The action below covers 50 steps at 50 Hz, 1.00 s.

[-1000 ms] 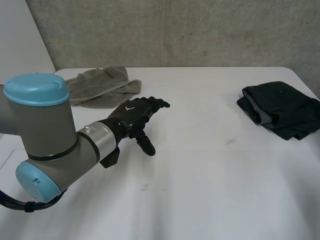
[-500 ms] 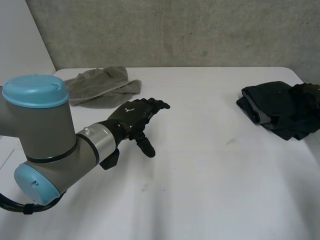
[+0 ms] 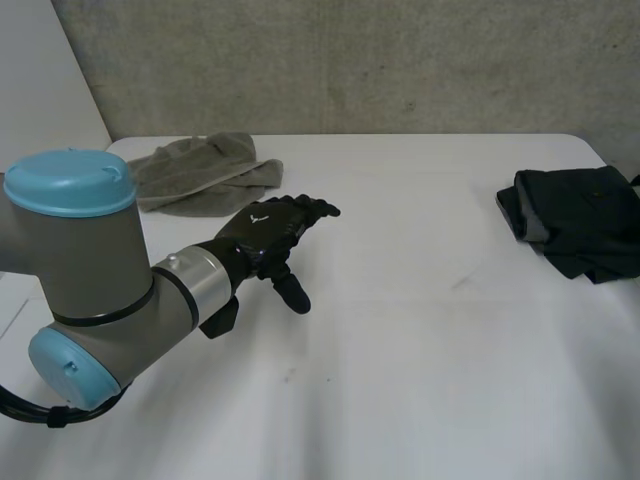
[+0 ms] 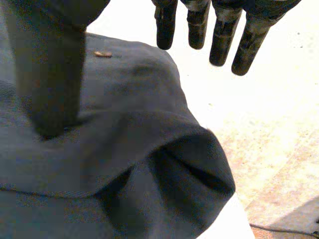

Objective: Fold the laundry.

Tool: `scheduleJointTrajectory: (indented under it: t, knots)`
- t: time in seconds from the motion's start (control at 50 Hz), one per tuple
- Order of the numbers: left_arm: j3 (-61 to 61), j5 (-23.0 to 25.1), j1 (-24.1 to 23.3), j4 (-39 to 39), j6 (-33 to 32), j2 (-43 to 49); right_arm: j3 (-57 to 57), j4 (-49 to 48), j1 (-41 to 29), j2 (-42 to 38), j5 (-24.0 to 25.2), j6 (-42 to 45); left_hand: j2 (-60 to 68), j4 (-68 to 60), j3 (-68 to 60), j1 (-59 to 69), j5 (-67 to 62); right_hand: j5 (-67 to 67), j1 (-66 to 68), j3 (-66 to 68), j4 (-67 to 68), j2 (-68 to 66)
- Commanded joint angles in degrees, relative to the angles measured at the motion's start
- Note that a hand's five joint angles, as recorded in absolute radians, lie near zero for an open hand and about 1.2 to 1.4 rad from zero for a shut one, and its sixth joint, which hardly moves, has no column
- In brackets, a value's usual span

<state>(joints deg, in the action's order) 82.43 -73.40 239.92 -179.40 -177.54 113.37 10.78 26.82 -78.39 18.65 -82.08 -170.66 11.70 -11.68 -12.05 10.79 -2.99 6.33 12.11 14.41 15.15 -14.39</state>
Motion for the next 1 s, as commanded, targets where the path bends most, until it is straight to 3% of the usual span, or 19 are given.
scheduleJointTrajectory:
  t: [0.02,0.2,0.34,0.44,0.48,0.6,0.7,0.8,1.0]
  knots:
    - [-0.8,-0.2,0.0,-0.2,-0.1,-1.5,6.3,0.5,-0.8,10.2,1.7,0.1,-0.5,0.5,0.8,0.4,1.8,-6.3,-2.1,-4.4,-5.1,4.4]
    - [-2.5,-2.5,3.9,-3.9,-0.9,-6.3,18.7,-2.6,-6.9,26.6,7.9,0.1,-1.7,1.6,2.0,-0.7,2.9,-6.3,-2.1,-4.4,-5.1,4.4]
    - [-8.5,-3.1,9.0,-7.5,-1.5,-5.1,43.0,-14.9,-18.9,42.6,16.2,0.7,-1.7,1.7,2.0,-0.8,3.0,-6.3,-2.1,-4.4,-5.1,4.4]
    - [-15.7,-2.6,16.2,-7.5,-4.5,3.8,61.8,-26.3,-28.7,50.3,19.7,4.4,-1.7,1.7,2.0,-0.8,3.0,-6.3,-2.1,-4.4,-5.1,4.4]
    - [-20.3,-2.6,19.4,-7.4,-7.4,8.4,66.2,-29.1,-31.4,51.1,19.6,6.2,-1.7,1.7,2.0,-0.8,3.0,-6.3,-2.1,-4.4,-5.1,4.4]
    - [-34.1,-2.4,23.0,-6.8,-15.2,22.9,76.7,-32.4,-39.3,51.8,18.9,13.5,-1.5,1.5,1.8,-0.6,2.8,-6.3,-2.1,-4.4,-5.1,4.4]
    - [-46.2,2.6,24.3,-6.5,-20.7,35.1,80.3,-32.1,-39.9,51.8,17.1,16.7,-1.3,1.3,1.7,-0.4,2.6,-6.3,-2.1,-4.4,-5.1,4.4]
    - [-52.3,4.9,25.3,-6.5,-20.9,41.7,84.0,-32.2,-39.6,53.0,14.2,17.3,-0.1,0.1,0.5,0.8,1.4,-6.3,-2.1,-4.4,-5.1,4.4]
    - [-62.9,5.0,25.6,-6.4,-21.4,51.9,89.9,-32.2,-39.5,56.4,13.6,17.4,13.0,-13.0,-12.6,13.9,-11.7,-6.3,-2.1,-4.4,-5.1,4.4]
